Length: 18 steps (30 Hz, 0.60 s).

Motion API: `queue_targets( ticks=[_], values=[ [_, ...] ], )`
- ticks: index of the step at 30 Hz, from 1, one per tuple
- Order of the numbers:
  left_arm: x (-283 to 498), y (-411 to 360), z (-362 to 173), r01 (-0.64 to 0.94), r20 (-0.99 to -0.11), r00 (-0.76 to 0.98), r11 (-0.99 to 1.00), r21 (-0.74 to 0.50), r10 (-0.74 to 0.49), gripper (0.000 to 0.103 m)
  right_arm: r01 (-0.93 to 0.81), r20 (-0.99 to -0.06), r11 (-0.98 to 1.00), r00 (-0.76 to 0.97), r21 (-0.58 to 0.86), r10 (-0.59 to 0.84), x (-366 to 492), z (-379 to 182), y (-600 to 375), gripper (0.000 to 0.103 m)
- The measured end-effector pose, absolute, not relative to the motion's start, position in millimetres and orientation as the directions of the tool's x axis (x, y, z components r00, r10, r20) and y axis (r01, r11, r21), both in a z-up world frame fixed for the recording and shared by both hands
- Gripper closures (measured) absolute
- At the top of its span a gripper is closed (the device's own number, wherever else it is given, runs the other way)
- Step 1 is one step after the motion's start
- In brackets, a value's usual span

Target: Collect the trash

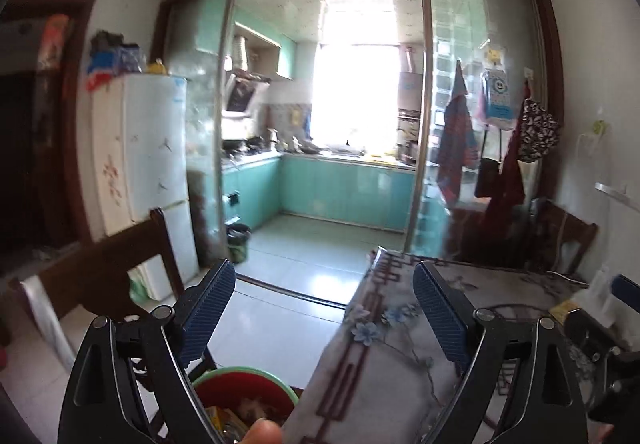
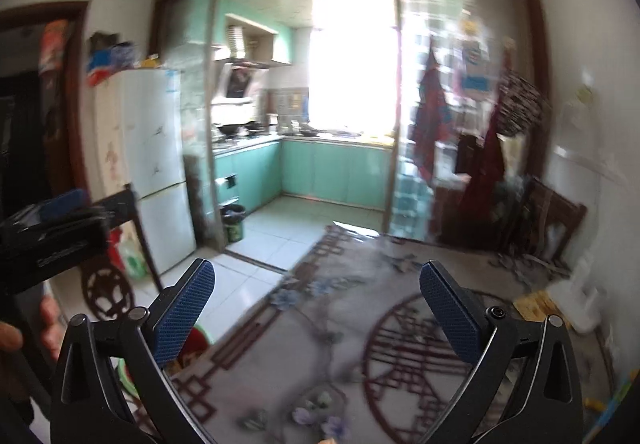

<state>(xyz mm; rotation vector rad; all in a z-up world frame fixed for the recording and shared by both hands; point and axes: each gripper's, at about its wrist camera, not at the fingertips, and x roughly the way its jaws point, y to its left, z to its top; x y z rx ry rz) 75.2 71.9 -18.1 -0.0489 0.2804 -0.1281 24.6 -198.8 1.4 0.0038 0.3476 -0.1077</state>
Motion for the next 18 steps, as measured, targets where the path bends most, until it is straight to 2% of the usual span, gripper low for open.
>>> queue_targets(
  ticks=[5, 10, 18],
  values=[
    [50, 48, -1, 0.208, -0.278, 0.93, 0.968, -0.142, -0.241, 0.012, 0.197, -0.278, 0.978, 0.946, 0.072, -0.17, 0, 2, -232, 0.0],
    [40, 29, 6, 0.137, -0.336, 0.925, 0.98, -0.142, -0.178, 0.012, 0.236, -0.292, 0.964, 0.937, 0.125, -0.191, -14, 7, -256, 0.0],
    [24, 7, 8, 0.128, -0.34, 0.927, 0.986, -0.108, -0.158, 0.012, 0.237, -0.316, 0.964, 0.93, 0.119, -0.189, -30, 4, -275, 0.0]
  ],
)
